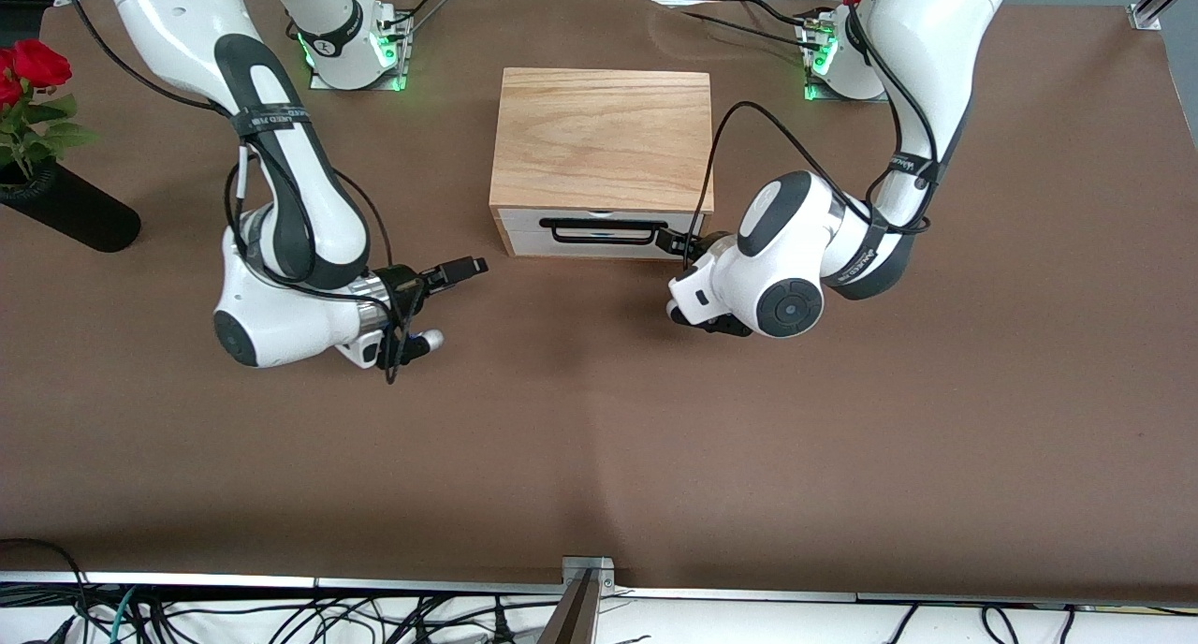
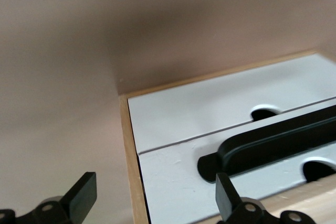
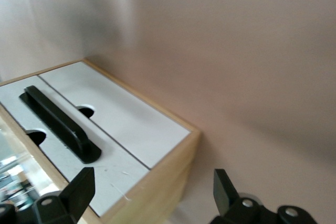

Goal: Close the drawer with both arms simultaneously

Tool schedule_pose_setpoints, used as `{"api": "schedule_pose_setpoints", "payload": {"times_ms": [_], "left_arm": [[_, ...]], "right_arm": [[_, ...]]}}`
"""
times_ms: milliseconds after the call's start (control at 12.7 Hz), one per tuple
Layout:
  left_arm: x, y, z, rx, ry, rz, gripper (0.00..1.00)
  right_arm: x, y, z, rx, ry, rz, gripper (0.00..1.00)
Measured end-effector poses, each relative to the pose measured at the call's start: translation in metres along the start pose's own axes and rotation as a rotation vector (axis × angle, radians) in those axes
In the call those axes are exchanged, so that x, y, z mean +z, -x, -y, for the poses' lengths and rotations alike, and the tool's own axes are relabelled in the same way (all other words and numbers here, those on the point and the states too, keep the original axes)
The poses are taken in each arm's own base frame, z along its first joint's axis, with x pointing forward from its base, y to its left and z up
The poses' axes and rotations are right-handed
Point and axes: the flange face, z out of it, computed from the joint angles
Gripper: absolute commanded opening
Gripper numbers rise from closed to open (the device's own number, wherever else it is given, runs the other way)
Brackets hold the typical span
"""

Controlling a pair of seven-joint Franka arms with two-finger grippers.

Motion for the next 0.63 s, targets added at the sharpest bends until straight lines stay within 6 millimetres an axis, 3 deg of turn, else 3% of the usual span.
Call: {"api": "schedule_pose_setpoints", "payload": {"times_ms": [394,630], "left_arm": [[-0.074,-0.003,0.023,-0.036,0.017,-0.152,1.00],[-0.110,-0.005,0.062,-0.061,0.029,-0.214,1.00]], "right_arm": [[-0.106,0.038,0.003,-0.075,0.339,-0.097,1.00],[-0.156,0.061,-0.017,-0.080,0.458,-0.134,1.00]]}}
